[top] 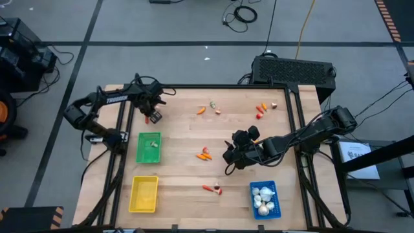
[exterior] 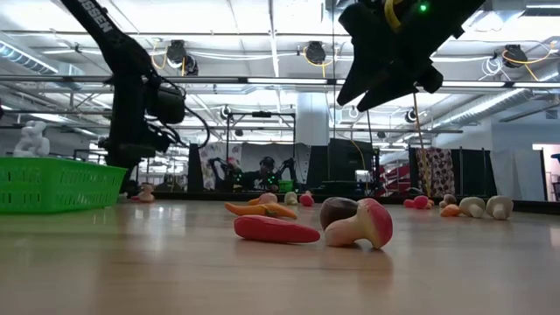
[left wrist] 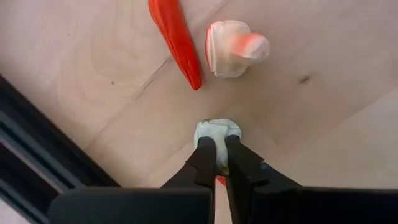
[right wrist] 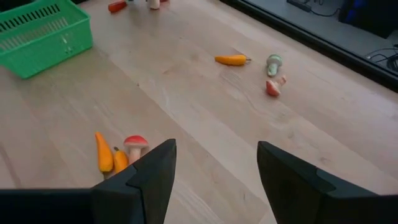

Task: Sort produce into baskets
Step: Put the green mushroom into the green bin

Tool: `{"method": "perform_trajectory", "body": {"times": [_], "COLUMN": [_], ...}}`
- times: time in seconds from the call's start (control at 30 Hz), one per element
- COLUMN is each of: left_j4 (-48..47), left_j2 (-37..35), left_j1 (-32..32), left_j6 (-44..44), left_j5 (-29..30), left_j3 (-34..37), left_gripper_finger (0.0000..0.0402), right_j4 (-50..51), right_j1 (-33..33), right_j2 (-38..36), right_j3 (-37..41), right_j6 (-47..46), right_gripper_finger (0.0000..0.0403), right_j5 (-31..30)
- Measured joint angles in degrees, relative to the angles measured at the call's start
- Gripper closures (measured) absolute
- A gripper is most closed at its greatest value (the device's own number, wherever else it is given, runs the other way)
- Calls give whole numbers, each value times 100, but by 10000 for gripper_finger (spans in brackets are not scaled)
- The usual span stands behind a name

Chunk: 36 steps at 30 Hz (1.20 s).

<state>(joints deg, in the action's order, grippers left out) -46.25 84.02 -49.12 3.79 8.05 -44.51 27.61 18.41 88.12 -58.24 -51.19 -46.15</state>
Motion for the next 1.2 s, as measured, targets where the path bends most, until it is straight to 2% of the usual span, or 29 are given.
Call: {"method": "perform_trajectory", "body": {"times": [0.27,0.37,0.5,0.6,0.67,0.77,0.93,1.2], "left_j4": [-436,-440,-439,-567,-670,-847,-1063,-1182], "left_j2": [-777,-1152,-1612,-1903,-2101,-2364,-2682,-2749], "left_j1": [212,438,819,1256,1640,2264,3301,4628], "left_j6": [-9,-43,-329,-753,-959,-1286,-2163,-3019], "left_j5": [-242,-748,-1749,-2444,-2686,-2698,-2335,-1220], "left_j3": [1,-17,-30,-33,-35,-35,-12,-4], "left_gripper_finger": [354,352,351,351,351,350,350,350], "right_j4": [-1,1,-1,-1,-3,-12,-23,-25], "right_j1": [-108,-180,-279,-339,-368,-403,-415,-413], "right_j2": [0,0,0,0,0,0,0,0], "right_j3": [0,0,0,0,0,0,0,0], "right_j6": [3,4,6,6,6,6,6,-1], "right_gripper_finger": [188,188,188,188,188,188,188,188], "right_j5": [-7,-7,-17,-16,-15,-15,-13,0]}}
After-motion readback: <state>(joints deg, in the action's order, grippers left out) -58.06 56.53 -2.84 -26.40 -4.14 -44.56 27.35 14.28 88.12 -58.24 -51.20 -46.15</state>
